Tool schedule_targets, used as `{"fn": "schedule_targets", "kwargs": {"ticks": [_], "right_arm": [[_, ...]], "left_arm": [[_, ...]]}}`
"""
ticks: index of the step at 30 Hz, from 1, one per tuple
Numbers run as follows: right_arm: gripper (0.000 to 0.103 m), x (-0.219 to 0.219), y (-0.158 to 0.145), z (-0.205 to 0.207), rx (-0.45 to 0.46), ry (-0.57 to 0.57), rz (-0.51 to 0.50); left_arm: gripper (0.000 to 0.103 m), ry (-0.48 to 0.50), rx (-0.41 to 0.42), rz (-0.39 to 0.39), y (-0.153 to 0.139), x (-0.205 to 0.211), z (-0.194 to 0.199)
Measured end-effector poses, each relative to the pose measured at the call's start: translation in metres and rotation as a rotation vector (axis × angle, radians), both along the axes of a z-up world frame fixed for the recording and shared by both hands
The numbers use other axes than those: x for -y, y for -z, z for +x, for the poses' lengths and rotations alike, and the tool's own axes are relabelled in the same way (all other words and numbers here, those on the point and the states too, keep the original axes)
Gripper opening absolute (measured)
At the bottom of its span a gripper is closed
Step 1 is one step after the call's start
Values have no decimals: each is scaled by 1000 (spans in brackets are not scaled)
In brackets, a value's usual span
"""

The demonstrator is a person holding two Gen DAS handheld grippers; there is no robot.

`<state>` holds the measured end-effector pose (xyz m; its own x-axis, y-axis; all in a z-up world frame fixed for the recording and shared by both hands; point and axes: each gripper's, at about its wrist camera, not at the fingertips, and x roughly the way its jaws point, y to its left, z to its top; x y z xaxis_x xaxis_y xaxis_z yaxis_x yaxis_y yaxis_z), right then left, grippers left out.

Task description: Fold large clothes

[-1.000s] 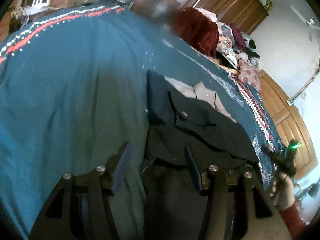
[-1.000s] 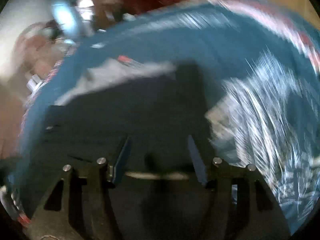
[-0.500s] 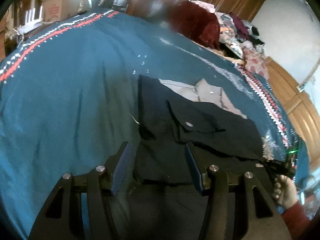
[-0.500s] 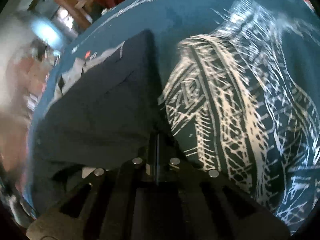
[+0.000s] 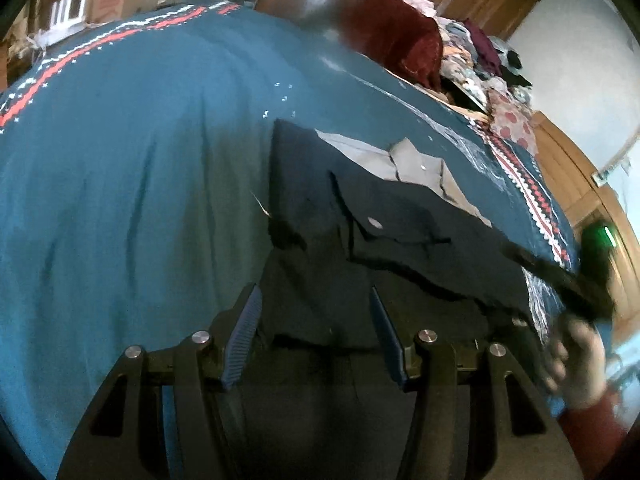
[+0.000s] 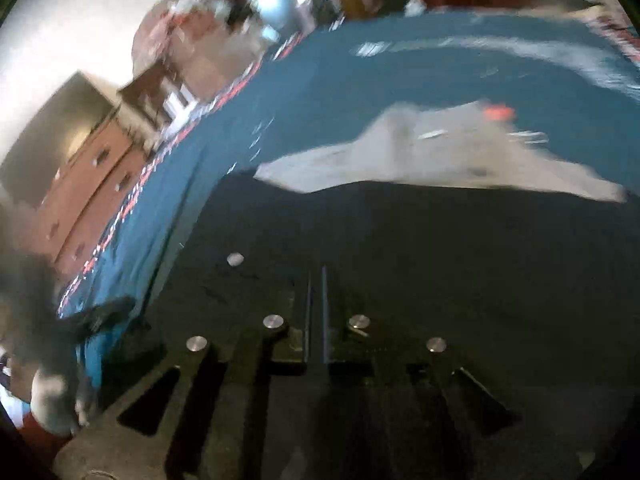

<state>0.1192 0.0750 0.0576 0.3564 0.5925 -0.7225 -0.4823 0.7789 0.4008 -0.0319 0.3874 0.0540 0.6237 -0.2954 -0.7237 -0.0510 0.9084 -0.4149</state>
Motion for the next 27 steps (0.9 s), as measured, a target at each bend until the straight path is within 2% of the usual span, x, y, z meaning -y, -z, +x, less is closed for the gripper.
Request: {"fn": "schedule_targets", "kwargs": {"ticks": [2,3,5,6,8,10,11,13,14,15,16,17,20,24,25,27], "right_arm": [[3,-34,40,21,-108,-51,-82],[2,-40,51,24,-133,-57,-104],[3,-40,43,23,-129,-41,-110],[7,-37,32,17,-97,-29,-118],[8,-35,7,1,6,-25,-83],[9,-42,18,-6,-46,-65,-68],[9,-54,45,-10,-140,-126,-108],[8,-50,48,-19,-103,-110,-104],[11,-43,39,-25,-109,-80,-119],[13,-35,22,-36,-75,-51,-116],[14,-25,6,-50,-22,-40,-106],[22,-14,-12,-68,41,-21,-111],[69,38,-29,-125,144,114,-168],[70,90,-12,-168,200,319,-337],[70,104,-5,-175,182,366,-358],[68,130,13,-186,105,457,-337]], "left_arm": [[57,-2,2,4,-4,-5,-8],[57,-14,2,9,-7,-12,-15],[57,-36,3,-10,-10,-26,-25],[57,-47,3,-17,-11,-34,-33],[57,-48,2,-15,-11,-43,-45],[57,-30,-10,-13,-8,-46,-55],[57,-19,-21,-13,-5,-45,-59],[57,-15,-43,-29,1,-44,-68],[57,-15,-42,-36,2,-42,-75],[57,-22,-42,-16,2,-40,-80],[57,-34,-45,24,1,-37,-85],[57,-40,-49,75,0,-32,-88],[57,5,-35,258,-6,0,-90],[59,48,10,283,-11,36,-81],[59,52,13,291,-9,43,-77],[59,49,7,320,1,57,-65]]}}
